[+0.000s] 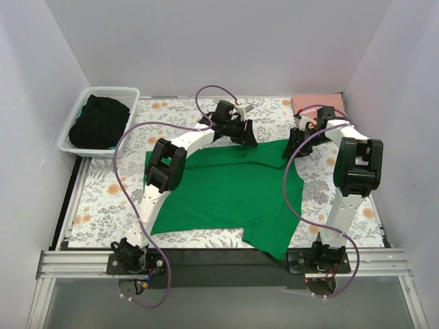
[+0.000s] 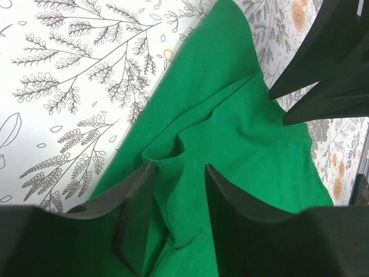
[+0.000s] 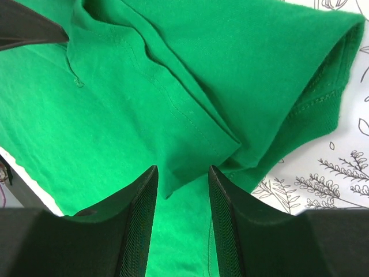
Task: Fold and stack the t-shirts
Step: Fold the tshirt
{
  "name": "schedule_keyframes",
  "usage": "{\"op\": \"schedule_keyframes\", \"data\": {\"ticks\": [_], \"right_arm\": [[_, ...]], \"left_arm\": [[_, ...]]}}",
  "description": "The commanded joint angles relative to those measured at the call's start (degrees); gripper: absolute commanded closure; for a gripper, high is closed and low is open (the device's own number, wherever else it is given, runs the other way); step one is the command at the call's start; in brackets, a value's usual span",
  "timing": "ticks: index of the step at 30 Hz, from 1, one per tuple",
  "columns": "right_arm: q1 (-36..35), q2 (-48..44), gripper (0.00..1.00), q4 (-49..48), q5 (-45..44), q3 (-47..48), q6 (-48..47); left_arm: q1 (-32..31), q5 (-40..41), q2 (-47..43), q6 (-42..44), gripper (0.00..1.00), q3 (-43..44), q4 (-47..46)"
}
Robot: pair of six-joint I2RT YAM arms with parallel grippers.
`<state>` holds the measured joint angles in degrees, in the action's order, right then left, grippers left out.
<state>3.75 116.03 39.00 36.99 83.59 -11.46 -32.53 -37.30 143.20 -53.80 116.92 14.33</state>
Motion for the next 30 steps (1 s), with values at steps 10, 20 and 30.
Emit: {"op": "schedule_keyframes", "data": {"ticks": [10,20,30], "right_arm": [[1.2,-0.3,0.49,3.2,-0.6,1.8,-2.8],[1.2,1.4,0.50,3.6,1.6,2.5,-2.5],[1.2,1.6,0.54,3.6,3.5,4.7,-1.7]], "left_arm": [[-0.9,0.6,1.4,0.8,0.68,2.3,-0.7],[-0.9,1.5,1.1,1.6,0.80,2.2,-0.3],[-0.9,-3.1,-5.6,1.4,1.00,-3.7,-5.0]]}}
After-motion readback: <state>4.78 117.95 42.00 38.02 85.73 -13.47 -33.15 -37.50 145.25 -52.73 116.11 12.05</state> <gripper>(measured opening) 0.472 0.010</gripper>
